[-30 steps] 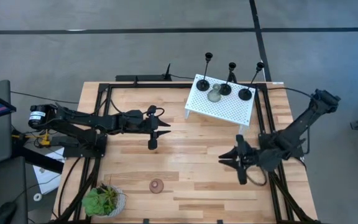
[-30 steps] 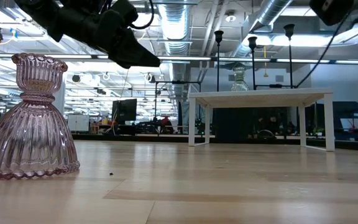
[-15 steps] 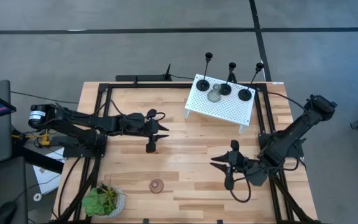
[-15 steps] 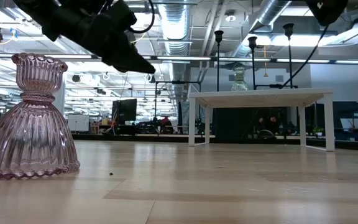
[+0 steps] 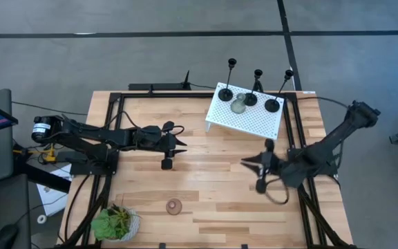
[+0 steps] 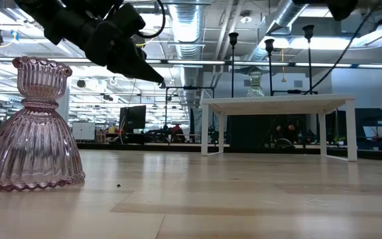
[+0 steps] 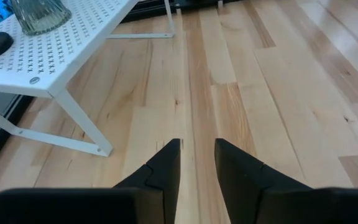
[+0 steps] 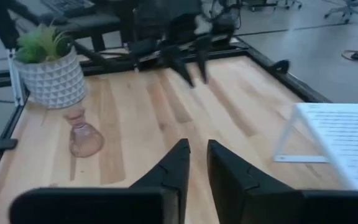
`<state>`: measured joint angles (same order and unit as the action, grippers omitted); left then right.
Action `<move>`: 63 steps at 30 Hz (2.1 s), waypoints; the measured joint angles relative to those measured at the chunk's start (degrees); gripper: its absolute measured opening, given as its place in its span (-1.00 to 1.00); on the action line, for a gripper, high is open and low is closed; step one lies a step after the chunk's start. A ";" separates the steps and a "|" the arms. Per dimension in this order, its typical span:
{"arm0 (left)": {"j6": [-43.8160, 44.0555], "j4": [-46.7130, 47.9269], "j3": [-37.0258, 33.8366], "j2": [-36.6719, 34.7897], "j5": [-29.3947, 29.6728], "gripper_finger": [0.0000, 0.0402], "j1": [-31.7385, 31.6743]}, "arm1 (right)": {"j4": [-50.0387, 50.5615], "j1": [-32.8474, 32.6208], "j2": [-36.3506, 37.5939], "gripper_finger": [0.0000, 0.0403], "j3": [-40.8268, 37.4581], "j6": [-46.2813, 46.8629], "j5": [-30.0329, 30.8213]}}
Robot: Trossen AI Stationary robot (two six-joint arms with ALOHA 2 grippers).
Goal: Pick & Place candle stick holders
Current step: Put the pink candle holder on the shelf
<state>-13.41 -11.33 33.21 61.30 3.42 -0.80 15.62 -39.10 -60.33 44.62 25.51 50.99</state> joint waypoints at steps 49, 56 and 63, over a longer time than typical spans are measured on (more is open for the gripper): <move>1.76 4.46 -9.86 0.00 -39.28 -0.97 8.01 | 11.69 -2.50 19.10 -1.00 -6.45 2.57 -1.61; 6.33 4.22 -10.86 0.02 -39.30 -0.97 14.45 | 11.05 -2.51 19.13 -1.00 -6.43 2.54 -1.63; 6.40 3.96 -10.86 0.02 -39.30 -0.97 19.10 | 8.83 -2.51 19.13 -1.00 -6.42 2.51 -1.63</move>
<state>-7.01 -7.38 22.35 61.32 -35.88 18.31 24.45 -41.62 -41.20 38.21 28.02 49.36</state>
